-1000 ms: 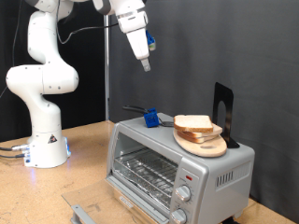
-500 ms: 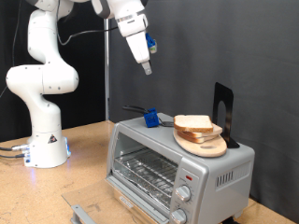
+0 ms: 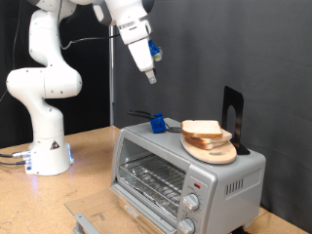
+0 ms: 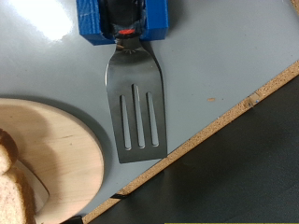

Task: Make a piece of toast with the oven

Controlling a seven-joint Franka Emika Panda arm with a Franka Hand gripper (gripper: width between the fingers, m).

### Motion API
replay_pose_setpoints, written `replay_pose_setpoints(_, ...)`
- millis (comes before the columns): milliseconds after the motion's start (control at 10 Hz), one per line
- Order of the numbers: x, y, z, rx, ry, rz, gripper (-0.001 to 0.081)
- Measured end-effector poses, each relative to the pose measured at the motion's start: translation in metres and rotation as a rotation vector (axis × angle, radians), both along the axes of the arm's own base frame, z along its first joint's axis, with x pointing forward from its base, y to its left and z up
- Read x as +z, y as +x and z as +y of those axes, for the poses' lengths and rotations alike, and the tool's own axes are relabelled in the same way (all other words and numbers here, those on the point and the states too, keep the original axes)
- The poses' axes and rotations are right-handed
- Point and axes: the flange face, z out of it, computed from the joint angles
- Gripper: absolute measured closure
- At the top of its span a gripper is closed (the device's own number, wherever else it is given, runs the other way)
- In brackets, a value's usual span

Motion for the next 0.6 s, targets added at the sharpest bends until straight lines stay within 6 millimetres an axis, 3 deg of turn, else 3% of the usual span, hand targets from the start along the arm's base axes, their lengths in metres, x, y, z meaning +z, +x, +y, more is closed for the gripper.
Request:
replay_pose_setpoints(200,-0.002,0.0,0.001,-0.004,0.002,-0.005,0.0118)
replay_pose_setpoints(600,-0.026,0.001,0.002,-0.038,-0.01,-0.045,0.0118)
